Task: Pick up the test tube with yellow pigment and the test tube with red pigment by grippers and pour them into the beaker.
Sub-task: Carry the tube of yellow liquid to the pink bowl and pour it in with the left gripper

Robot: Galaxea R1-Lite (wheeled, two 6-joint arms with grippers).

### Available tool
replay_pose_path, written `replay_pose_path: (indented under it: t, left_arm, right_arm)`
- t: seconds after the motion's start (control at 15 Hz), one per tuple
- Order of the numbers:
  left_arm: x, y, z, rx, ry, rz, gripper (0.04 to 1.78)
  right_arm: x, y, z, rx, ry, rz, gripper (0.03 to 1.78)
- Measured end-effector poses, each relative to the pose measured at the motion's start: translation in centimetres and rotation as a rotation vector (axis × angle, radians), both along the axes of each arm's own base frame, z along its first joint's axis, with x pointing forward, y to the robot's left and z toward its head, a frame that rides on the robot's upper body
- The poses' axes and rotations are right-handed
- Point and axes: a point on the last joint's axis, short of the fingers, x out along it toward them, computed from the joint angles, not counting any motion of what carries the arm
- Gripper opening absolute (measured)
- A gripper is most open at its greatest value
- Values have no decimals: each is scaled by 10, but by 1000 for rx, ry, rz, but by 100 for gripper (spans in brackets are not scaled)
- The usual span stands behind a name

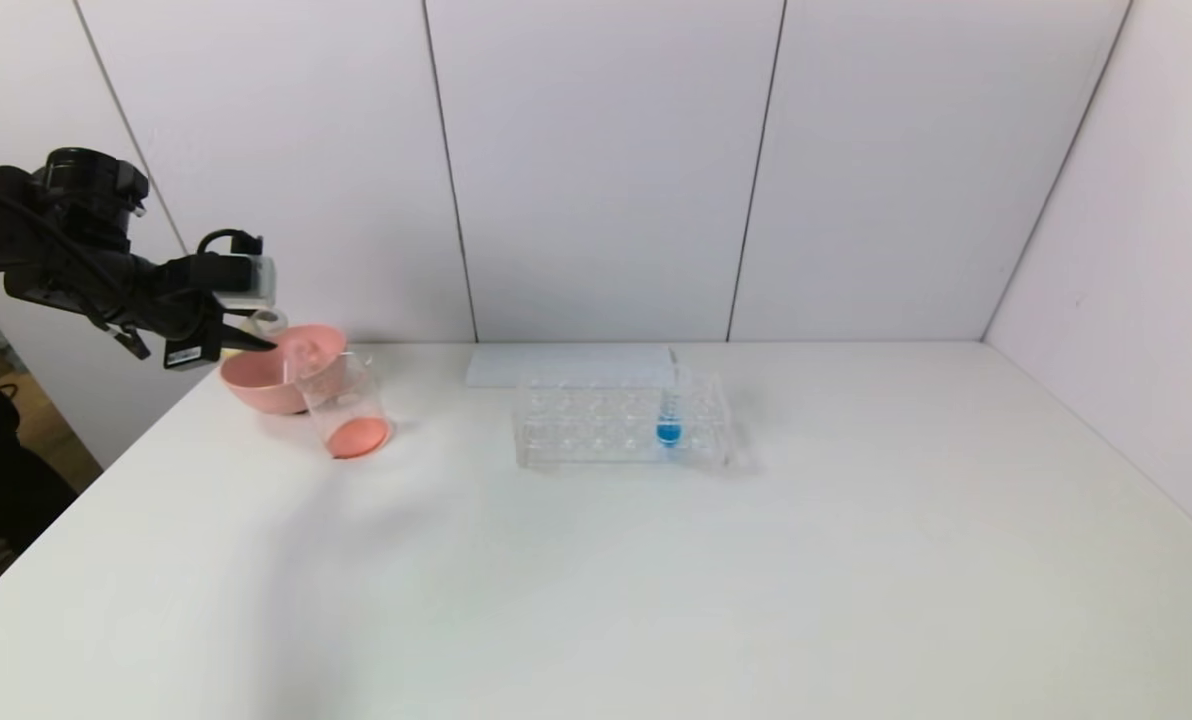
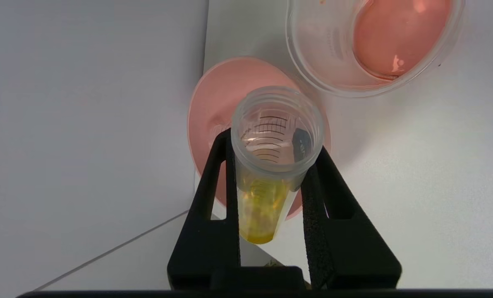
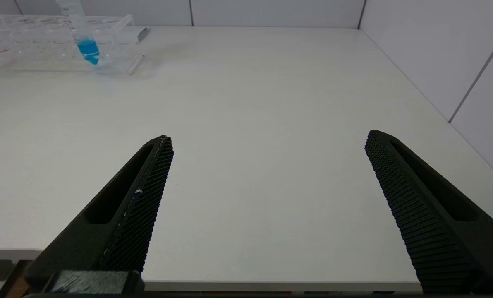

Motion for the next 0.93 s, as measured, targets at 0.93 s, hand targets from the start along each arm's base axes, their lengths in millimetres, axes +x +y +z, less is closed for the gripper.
replay_pose_path:
  t: [0.93]
  left_arm:
    - [-1, -10, 1, 29, 54, -38, 44]
  right_arm:
    - [0, 0, 0, 0, 0, 0, 170]
